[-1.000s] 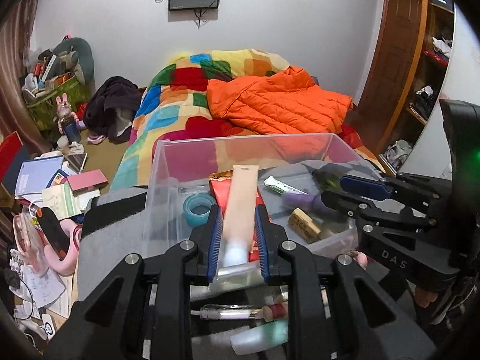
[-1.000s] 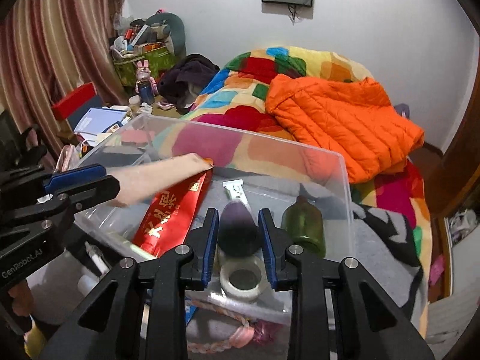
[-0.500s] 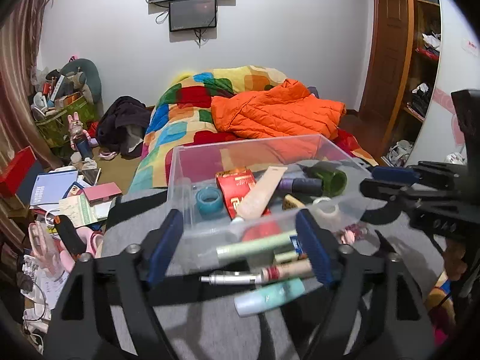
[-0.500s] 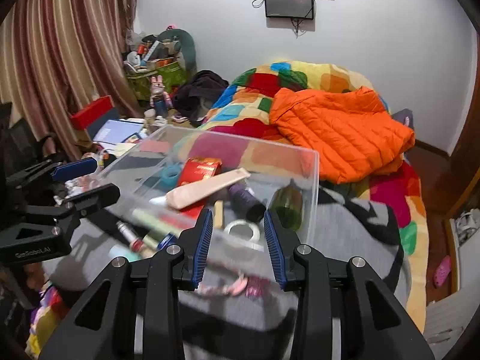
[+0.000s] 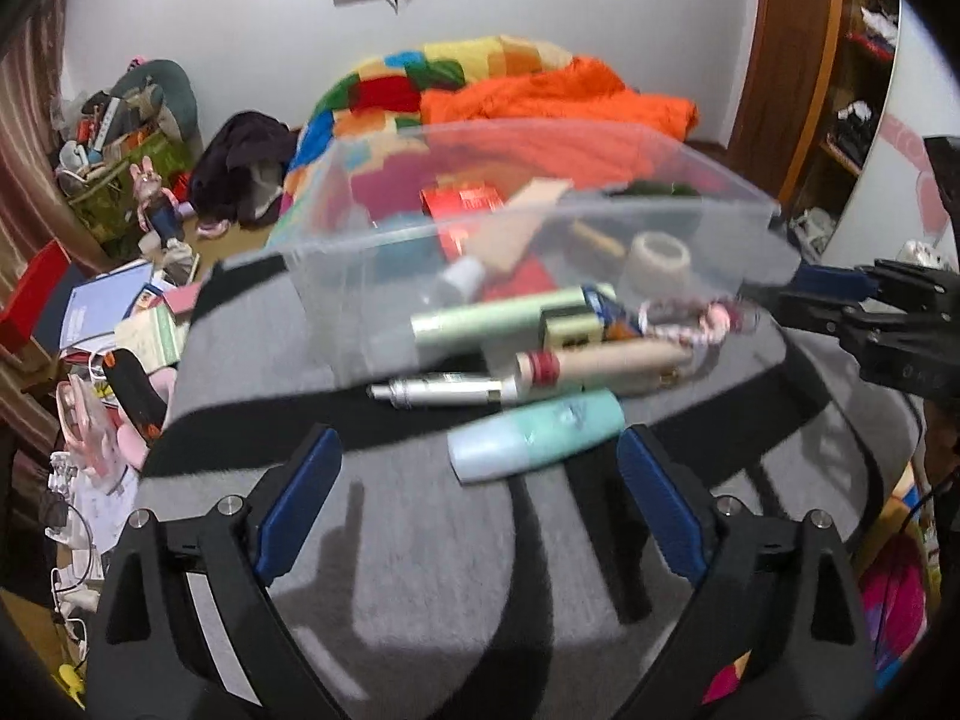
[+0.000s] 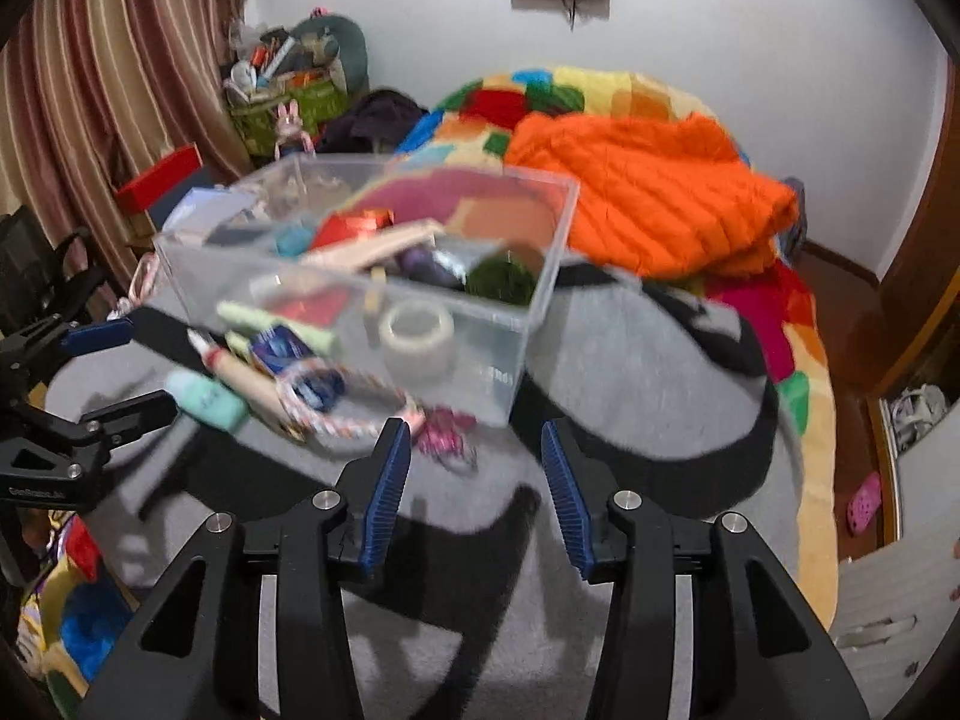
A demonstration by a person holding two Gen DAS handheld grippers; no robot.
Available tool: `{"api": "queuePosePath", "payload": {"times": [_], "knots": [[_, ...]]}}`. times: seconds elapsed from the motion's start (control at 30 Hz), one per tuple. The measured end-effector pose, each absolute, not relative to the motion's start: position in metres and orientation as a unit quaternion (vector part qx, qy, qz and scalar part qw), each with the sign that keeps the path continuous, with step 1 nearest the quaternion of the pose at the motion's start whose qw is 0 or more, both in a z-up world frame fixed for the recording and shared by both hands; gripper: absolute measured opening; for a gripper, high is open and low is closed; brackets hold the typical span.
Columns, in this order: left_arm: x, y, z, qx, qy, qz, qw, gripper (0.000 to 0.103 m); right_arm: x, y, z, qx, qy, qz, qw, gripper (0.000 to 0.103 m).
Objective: Organize objects
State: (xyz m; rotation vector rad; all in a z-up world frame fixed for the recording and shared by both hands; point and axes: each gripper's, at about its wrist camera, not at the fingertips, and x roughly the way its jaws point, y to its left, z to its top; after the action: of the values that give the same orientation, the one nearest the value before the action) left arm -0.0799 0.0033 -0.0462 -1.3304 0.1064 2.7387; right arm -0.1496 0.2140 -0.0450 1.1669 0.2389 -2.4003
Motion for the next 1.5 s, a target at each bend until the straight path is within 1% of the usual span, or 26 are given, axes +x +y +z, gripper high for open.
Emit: {"api": "queuePosePath", "payload": {"times": [0.27, 0.4, 0.43, 0.47, 0.57, 0.67, 0.77, 0.8, 0.83, 0.87, 0.9, 1.23, 1.5], "knots": [[-0.098, 0.015, -0.062, -0.464, 0.035, 0.884, 0.045, 0.095, -0.169, 0.205, -0.066, 0.455, 0.065, -0.856, 0.236, 0.042], [-0.107, 0.013, -0.071, -0.473, 0.011, 0.881, 0.033, 0.098, -0.173, 0.196, -0.071, 0.457, 0.071, -0.855, 0.235, 0.042], [-0.107, 0.013, -0.072, -0.471, 0.008, 0.882, 0.03, 0.098, -0.173, 0.193, -0.071, 0.457, 0.074, -0.855, 0.235, 0.039], [-0.107, 0.013, -0.072, -0.47, 0.007, 0.882, 0.028, 0.098, -0.173, 0.19, -0.073, 0.458, 0.077, -0.854, 0.234, 0.031], [-0.104, 0.017, -0.072, -0.462, 0.014, 0.886, 0.026, 0.098, -0.17, 0.186, -0.074, 0.451, 0.092, -0.857, 0.229, 0.019], [-0.102, 0.019, -0.073, -0.456, 0.019, 0.889, 0.028, 0.098, -0.165, 0.184, -0.073, 0.446, 0.097, -0.86, 0.228, 0.019], [-0.103, 0.014, -0.072, -0.453, 0.0, 0.891, 0.027, 0.097, -0.157, 0.184, -0.071, 0.44, 0.094, -0.863, 0.231, 0.019], [-0.102, 0.013, -0.072, -0.449, -0.006, 0.893, 0.029, 0.088, -0.155, 0.185, -0.07, 0.439, 0.092, -0.863, 0.233, 0.019], [-0.101, 0.012, -0.071, -0.445, -0.006, 0.895, 0.029, 0.084, -0.151, 0.186, -0.068, 0.436, 0.091, -0.865, 0.232, 0.019], [-0.1, 0.012, -0.07, -0.443, 0.0, 0.896, 0.028, 0.077, -0.148, 0.188, -0.066, 0.434, 0.092, -0.866, 0.231, 0.019], [-0.098, 0.012, -0.07, -0.44, 0.005, 0.898, 0.027, 0.073, -0.146, 0.189, -0.065, 0.431, 0.091, -0.867, 0.232, 0.019], [-0.061, 0.001, -0.06, -0.427, 0.004, 0.904, 0.03, 0.073, -0.129, 0.209, -0.036, 0.4, 0.053, -0.884, 0.237, 0.019], [-0.047, -0.009, -0.018, -0.371, -0.008, 0.928, 0.03, 0.073, -0.124, 0.211, -0.01, 0.369, 0.025, -0.896, 0.244, 0.019]]}}
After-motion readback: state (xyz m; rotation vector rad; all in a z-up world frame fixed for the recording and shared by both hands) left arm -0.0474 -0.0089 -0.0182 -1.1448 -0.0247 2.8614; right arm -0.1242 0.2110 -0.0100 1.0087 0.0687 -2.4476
